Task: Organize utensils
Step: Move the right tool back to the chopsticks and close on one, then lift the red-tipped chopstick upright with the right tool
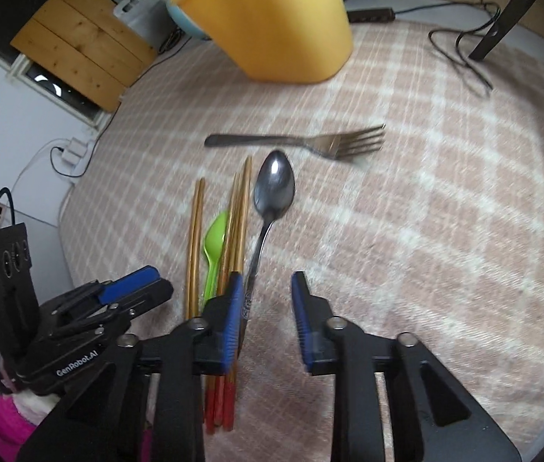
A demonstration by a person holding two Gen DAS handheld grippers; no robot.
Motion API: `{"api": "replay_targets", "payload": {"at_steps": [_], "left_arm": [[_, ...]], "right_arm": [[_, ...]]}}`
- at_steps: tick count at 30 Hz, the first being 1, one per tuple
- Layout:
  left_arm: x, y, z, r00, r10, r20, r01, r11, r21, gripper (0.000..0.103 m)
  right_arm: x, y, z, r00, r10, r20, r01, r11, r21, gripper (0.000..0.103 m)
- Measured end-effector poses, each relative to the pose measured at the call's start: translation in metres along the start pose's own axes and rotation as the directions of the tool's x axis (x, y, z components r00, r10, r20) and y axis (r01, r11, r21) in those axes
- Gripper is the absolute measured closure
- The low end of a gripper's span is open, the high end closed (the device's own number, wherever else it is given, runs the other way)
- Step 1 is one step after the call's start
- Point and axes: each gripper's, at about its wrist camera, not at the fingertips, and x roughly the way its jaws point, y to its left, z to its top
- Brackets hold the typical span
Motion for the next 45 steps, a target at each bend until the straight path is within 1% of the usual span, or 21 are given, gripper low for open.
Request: {"api": "replay_targets", "payload": {"at_steps": [2, 5, 10, 11, 12, 13, 20, 23, 26, 32, 36, 45], "left_arm": [[0.001, 0.001, -0.002, 1.0, -0.01, -0.004, 0.01, 1.0, -0.017, 0.074], [0.002, 0.0, -0.003, 1.0, -0.005, -0.008, 0.004, 1.0, -0.027, 0.074], [0.007, -0.006, -0.003, 1.0, 0.014, -0.014, -0.015, 1.0, -0.012, 0.074], [0.008, -0.008, -0.003, 1.0, 0.02, -0.013, -0.02, 1.0, -0.008, 0.075], [0.009, -0.01, -0.002, 0.999, 0.031, -0.008, -0.031, 1.0, -0.002, 0.08], [0.009, -0.01, -0.002, 0.999, 0.037, -0.005, -0.037, 0.999, 0.0, 0.081], [0.015, -0.016, 0.0, 0.999, 0.048, -0.01, -0.048, 0.999, 0.01, 0.082], [0.019, -0.018, 0.004, 0.998, 0.053, -0.025, -0.053, 0.999, 0.006, 0.082], [0.023, -0.02, 0.008, 0.996, 0.079, -0.037, -0.078, 0.997, 0.026, 0.087], [0.025, -0.017, 0.011, 0.996, 0.07, -0.057, -0.068, 0.997, 0.033, 0.09], [0.024, -0.013, 0.012, 0.996, 0.065, -0.064, -0.063, 0.997, 0.043, 0.095], [0.018, 0.007, 0.018, 0.993, 0.054, -0.101, -0.043, 0.994, 0.102, 0.095]], "right_arm": [[0.002, 0.0, -0.001, 1.0, 0.021, -0.008, -0.021, 1.0, 0.005, 0.086], [0.003, 0.003, -0.003, 0.999, 0.031, -0.008, -0.031, 1.0, -0.001, 0.09], [0.009, 0.007, 0.001, 0.999, 0.043, -0.013, -0.043, 0.999, -0.011, 0.091], [0.009, 0.007, 0.001, 0.999, 0.044, -0.015, -0.045, 0.999, -0.012, 0.092], [0.009, 0.008, 0.001, 0.999, 0.047, -0.016, -0.047, 0.999, -0.013, 0.092], [0.01, 0.008, 0.001, 0.999, 0.049, -0.018, -0.05, 0.999, -0.014, 0.092], [0.02, 0.016, 0.003, 0.998, 0.059, -0.031, -0.06, 0.998, -0.022, 0.093], [0.024, 0.015, 0.005, 0.997, 0.064, -0.048, -0.065, 0.998, -0.019, 0.093], [0.029, 0.015, 0.005, 0.995, 0.068, -0.069, -0.069, 0.998, -0.013, 0.094], [0.035, 0.016, 0.008, 0.993, 0.081, -0.088, -0.082, 0.997, -0.005, 0.095], [0.039, 0.022, 0.011, 0.993, 0.062, -0.1, -0.064, 0.998, -0.011, 0.097], [0.047, 0.031, 0.02, 0.99, 0.016, -0.142, -0.016, 1.0, 0.004, 0.099]]}}
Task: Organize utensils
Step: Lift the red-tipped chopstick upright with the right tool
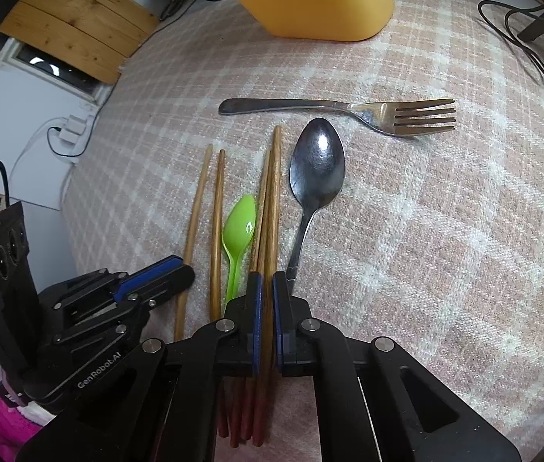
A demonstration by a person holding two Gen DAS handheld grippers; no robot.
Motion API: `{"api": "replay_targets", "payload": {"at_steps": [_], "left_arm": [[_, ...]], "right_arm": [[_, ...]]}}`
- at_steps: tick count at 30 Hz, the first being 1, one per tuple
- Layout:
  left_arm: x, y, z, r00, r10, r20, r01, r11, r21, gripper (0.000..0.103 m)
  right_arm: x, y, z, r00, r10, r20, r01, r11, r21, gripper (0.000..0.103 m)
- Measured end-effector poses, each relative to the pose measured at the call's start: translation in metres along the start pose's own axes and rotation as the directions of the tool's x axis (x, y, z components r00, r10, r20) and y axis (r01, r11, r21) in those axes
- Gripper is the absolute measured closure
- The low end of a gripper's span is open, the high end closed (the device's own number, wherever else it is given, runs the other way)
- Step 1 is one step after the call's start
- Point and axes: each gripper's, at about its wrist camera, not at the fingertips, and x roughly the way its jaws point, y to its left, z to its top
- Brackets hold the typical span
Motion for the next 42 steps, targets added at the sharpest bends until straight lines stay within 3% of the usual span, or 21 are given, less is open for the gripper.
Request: {"api": "replay_targets", "payload": {"at_steps": [10, 23, 27, 30, 36, 42], "left_arm": [[0.0, 0.011, 0.007, 0.997, -0.075, -0.026, 0.076, 0.996, 0.046, 0.095], [0.0, 0.017, 0.016, 0.997, -0.033, -0.068, 0.04, 0.994, 0.105, 0.097], [0.007, 0.013, 0.026, 0.998, -0.038, -0.049, 0.045, 0.989, 0.14, 0.097], [0.01, 0.024, 0.032, 0.995, -0.096, -0.035, 0.098, 0.993, 0.068, 0.098], [-0.001, 0.037, 0.034, 0.991, -0.133, 0.006, 0.133, 0.991, 0.007, 0.099], [-0.029, 0.043, 0.044, 0.986, -0.142, 0.088, 0.142, 0.99, 0.005, 0.099]], "right_arm": [[0.009, -0.001, 0.013, 0.998, -0.001, -0.057, 0.005, 0.998, 0.055, 0.099], [0.026, 0.027, 0.034, 0.979, -0.151, -0.135, 0.15, 0.989, -0.017, 0.1], [0.032, 0.036, 0.04, 0.974, -0.173, -0.148, 0.168, 0.985, -0.046, 0.1], [0.033, 0.038, 0.04, 0.977, -0.168, -0.133, 0.162, 0.985, -0.053, 0.098], [0.021, 0.031, 0.031, 0.991, -0.116, -0.059, 0.116, 0.993, 0.0, 0.098], [-0.009, 0.025, 0.022, 0.995, -0.088, 0.036, 0.088, 0.996, 0.002, 0.098]]}}
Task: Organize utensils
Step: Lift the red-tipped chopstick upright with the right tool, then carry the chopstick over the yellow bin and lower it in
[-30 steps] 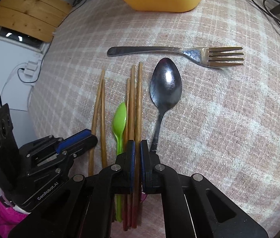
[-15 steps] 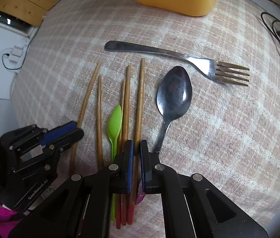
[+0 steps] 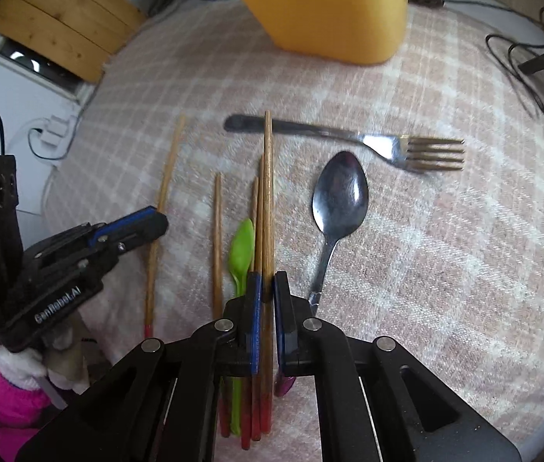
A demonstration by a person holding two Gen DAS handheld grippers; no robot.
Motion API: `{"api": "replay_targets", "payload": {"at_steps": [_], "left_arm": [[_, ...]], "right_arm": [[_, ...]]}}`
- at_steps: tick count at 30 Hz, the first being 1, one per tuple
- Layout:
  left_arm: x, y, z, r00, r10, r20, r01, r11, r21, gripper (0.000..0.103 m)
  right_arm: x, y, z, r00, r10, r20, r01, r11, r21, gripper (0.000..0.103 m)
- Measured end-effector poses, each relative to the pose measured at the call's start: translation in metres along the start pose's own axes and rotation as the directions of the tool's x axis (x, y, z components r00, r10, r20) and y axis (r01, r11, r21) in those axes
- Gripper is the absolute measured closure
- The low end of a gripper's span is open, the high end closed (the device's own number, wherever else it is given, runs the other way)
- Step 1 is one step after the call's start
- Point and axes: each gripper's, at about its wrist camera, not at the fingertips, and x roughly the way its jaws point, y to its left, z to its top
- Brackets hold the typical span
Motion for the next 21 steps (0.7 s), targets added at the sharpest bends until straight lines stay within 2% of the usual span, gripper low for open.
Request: {"api": "replay_targets", "payload": {"at_steps": [5, 9, 15, 21], "left_arm": [[-0.026, -0.005, 0.01, 0.997, -0.005, 0.078, 0.003, 1.0, 0.031, 0.099], [-0.04, -0.014, 0.018, 0.992, -0.013, 0.128, 0.006, 0.999, 0.054, 0.099], [-0.062, -0.021, 0.035, 0.981, -0.03, 0.194, 0.012, 0.996, 0.093, 0.099], [-0.08, -0.024, 0.054, 0.967, -0.053, 0.248, 0.026, 0.994, 0.11, 0.099]], "right_arm": [[-0.026, 0.001, -0.003, 0.994, 0.003, 0.106, -0.002, 1.0, -0.003, 0.098], [-0.044, 0.004, -0.004, 0.981, 0.0, 0.194, 0.003, 1.0, -0.016, 0.098], [-0.071, 0.013, -0.01, 0.96, -0.032, 0.277, 0.057, 0.995, -0.083, 0.098], [-0.093, 0.023, -0.006, 0.933, -0.04, 0.357, 0.075, 0.994, -0.084, 0.098]]}}
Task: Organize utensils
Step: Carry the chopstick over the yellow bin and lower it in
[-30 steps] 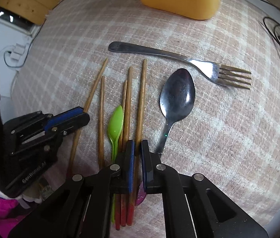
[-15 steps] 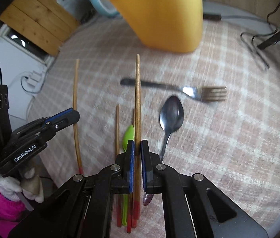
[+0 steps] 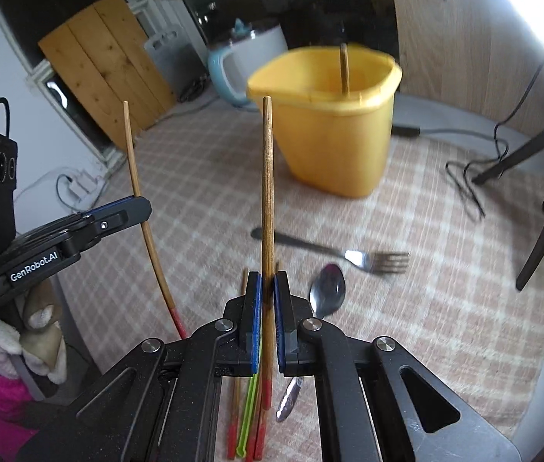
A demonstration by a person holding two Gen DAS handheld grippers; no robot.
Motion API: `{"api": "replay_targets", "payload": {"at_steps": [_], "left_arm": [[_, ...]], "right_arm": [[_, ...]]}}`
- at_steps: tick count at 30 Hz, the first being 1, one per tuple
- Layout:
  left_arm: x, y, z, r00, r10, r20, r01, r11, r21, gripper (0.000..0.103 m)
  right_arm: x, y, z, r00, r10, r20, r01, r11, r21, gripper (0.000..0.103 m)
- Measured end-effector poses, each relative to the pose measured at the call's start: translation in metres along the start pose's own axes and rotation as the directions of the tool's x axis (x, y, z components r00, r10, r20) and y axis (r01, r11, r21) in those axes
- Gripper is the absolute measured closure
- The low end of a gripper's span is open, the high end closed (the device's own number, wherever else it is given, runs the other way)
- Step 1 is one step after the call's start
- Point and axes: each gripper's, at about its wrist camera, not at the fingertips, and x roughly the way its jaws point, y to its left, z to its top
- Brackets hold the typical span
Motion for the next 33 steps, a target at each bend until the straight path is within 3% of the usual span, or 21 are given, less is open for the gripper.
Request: {"api": "replay_targets", "payload": {"at_steps": [11, 21, 33], "left_arm": [[-0.007, -0.001, 0.049, 0.995, -0.022, 0.1, 0.02, 1.0, 0.021, 0.099], [-0.003, -0.002, 0.094, 0.984, -0.038, 0.175, 0.033, 0.999, 0.031, 0.099], [0.006, -0.003, 0.142, 0.969, -0.04, 0.243, 0.033, 0.999, 0.03, 0.099]], "right_arm": [[-0.023, 0.012, 0.042, 0.99, -0.014, 0.139, 0.011, 1.0, 0.021, 0.098], [-0.04, 0.004, 0.088, 0.968, -0.029, 0.249, 0.023, 0.999, 0.027, 0.098], [-0.041, -0.001, 0.127, 0.945, -0.071, 0.319, 0.066, 0.997, 0.024, 0.098]]}}
